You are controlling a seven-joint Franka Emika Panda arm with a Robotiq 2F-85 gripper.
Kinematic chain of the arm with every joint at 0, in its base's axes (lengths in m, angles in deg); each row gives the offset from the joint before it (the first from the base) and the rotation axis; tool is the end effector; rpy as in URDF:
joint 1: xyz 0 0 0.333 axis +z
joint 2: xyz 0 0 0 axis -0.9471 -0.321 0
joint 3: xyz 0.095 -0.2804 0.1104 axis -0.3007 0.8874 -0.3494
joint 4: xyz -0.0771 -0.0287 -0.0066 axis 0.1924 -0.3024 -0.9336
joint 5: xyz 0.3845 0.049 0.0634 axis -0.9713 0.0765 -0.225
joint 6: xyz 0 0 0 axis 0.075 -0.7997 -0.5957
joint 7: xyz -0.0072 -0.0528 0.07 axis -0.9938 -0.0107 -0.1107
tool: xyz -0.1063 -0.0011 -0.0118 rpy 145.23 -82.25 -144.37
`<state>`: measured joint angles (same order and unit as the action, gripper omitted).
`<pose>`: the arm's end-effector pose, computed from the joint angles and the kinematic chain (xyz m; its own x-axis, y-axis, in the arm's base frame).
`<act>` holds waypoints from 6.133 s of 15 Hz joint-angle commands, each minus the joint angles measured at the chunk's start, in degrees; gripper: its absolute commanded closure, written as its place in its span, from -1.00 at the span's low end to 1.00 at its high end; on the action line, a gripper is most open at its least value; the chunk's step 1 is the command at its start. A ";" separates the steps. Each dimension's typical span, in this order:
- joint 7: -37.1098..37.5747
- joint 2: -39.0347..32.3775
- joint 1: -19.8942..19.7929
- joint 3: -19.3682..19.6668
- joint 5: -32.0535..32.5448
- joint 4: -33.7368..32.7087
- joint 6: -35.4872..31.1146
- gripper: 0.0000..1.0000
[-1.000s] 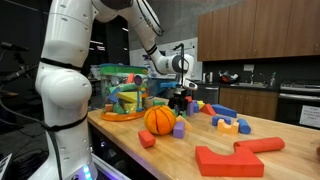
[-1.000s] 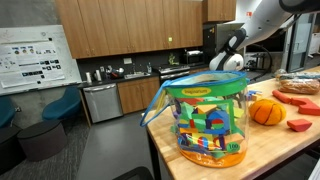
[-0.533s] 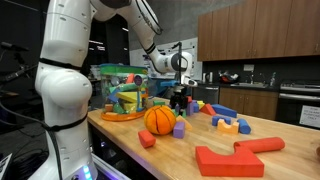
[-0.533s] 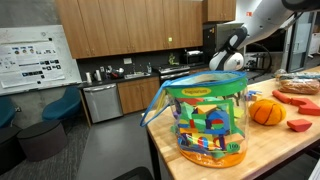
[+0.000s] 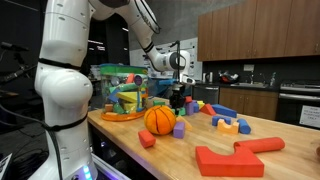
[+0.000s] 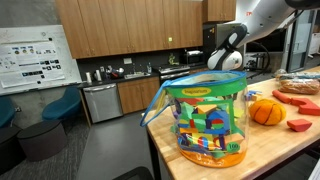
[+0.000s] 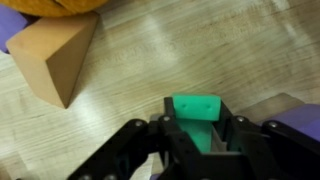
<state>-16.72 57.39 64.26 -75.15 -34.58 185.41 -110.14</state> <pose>0.5158 -0.1580 0.2951 0.8163 -0.5279 -0.2346 -0.5151 -0.8490 0.1181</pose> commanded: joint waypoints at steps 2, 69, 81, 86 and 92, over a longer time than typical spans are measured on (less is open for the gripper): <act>-1.03 1.39 -0.08 -0.58 -0.99 0.35 1.33 0.70; -30.48 13.35 19.24 -23.28 18.45 -22.41 46.50 0.70; -31.15 9.11 19.40 -23.02 18.95 -21.75 44.74 -0.31; -29.83 9.74 18.87 -22.52 17.82 -21.26 43.92 -0.92; -18.50 13.47 15.60 -18.72 12.43 -18.06 41.21 -1.00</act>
<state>-39.62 67.34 81.40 -95.52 -19.53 164.22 -66.60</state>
